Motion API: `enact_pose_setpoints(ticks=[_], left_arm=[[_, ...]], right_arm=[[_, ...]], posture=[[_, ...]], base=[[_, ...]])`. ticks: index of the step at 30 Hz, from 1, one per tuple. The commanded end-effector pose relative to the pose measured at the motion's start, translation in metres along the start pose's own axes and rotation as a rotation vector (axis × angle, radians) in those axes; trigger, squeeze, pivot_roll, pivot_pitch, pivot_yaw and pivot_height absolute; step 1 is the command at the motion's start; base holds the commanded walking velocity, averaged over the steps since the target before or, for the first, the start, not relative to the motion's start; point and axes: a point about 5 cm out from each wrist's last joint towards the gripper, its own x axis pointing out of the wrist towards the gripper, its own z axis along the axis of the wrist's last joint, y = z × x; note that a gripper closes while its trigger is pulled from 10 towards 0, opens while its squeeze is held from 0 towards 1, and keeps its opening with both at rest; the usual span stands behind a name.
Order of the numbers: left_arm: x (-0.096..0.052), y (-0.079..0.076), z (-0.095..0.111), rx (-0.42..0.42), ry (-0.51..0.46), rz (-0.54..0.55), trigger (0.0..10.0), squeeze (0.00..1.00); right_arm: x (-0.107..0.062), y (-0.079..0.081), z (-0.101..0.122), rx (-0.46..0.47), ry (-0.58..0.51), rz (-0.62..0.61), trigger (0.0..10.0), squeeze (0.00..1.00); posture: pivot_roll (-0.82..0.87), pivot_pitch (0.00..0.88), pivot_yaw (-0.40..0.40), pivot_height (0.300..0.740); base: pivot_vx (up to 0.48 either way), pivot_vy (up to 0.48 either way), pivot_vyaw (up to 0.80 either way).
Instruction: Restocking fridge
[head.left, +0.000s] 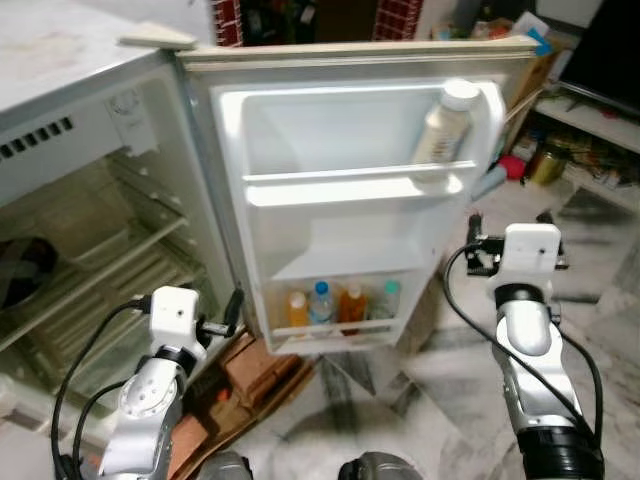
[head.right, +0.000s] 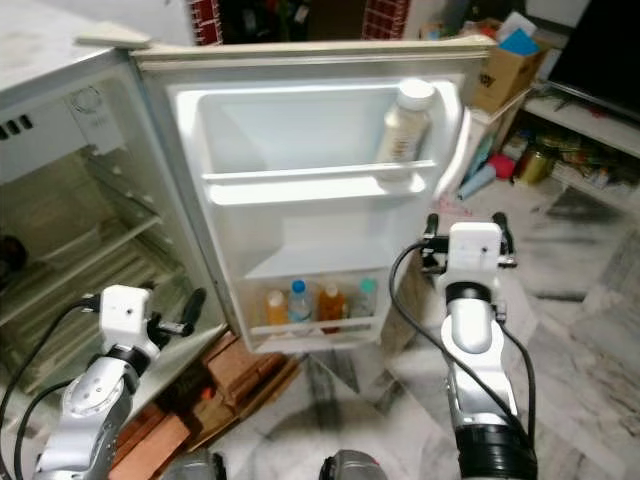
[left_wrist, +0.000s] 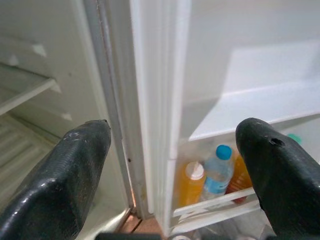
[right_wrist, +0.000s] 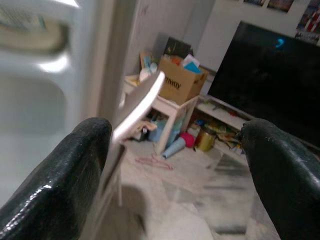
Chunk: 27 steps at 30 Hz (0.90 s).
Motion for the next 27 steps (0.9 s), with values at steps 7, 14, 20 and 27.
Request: enact_pose_setpoints(ticks=[7, 14, 20, 27], left_arm=[[-0.003, 0.007, -0.003, 0.021, 0.012, 0.049, 10.0, 0.00], [-0.003, 0.007, -0.005, 0.029, 0.015, 0.047, 10.0, 0.00], [-0.002, 0.009, -0.004, 0.040, 0.008, 0.068, 10.0, 0.00], [0.002, 0.006, 0.001, 0.088, -0.006, 0.047, 10.0, 0.00]], right_arm=[[-0.009, 0.019, -0.035, 0.032, 0.184, 0.164, 10.0, 0.00], [-0.003, 0.027, -0.032, 0.044, 0.165, 0.228, 10.0, 0.00], [-0.001, 0.036, -0.027, 0.054, 0.137, 0.280, 10.0, 0.00], [-0.002, 0.044, -0.022, 0.059, 0.112, 0.310, 10.0, 0.00]], posture=[[0.07, 0.000, -0.031, 0.740], [0.08, 0.000, -0.033, 0.740], [0.08, 0.000, -0.031, 0.740], [0.06, 0.000, -0.025, 0.740]], base=[[0.000, -0.480, 0.00], [0.000, -0.480, 0.29], [0.000, -0.480, 0.80], [0.000, -0.480, 0.80]])
